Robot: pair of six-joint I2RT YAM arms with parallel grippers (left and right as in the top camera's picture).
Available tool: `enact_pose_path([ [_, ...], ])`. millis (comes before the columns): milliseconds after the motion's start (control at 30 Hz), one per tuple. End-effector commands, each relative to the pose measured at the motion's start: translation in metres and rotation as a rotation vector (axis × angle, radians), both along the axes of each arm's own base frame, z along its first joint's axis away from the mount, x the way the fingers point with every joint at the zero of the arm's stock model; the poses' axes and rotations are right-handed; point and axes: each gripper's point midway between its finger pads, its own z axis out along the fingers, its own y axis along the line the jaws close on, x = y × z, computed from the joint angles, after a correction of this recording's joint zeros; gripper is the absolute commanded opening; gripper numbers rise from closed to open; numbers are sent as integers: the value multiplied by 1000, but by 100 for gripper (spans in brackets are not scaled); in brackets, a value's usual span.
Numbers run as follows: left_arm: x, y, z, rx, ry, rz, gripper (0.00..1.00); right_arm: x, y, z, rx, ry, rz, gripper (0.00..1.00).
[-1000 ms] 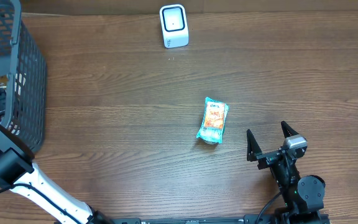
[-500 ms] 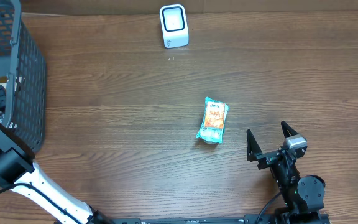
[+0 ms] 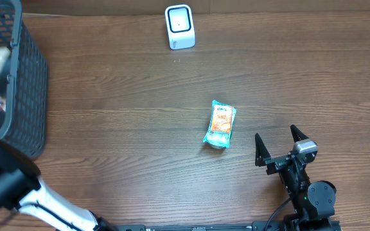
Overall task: Scan the item barcode
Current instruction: 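Carry the brown bag with red stick to the table left of the tissues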
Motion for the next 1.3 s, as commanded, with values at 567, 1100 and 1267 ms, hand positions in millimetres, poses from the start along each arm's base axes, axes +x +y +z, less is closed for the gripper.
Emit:
enact_pose_path([
  [567, -58, -252, 189, -276, -290, -375, 4, 0, 0, -2, -1, -4, 2, 100],
  [1100, -50, -374, -26, -187, 170, -409, 4, 0, 0, -2, -1, -4, 2, 100],
  [1267, -59, -401, -91, -139, 165, -400, 4, 0, 0, -2, -1, -4, 2, 100],
])
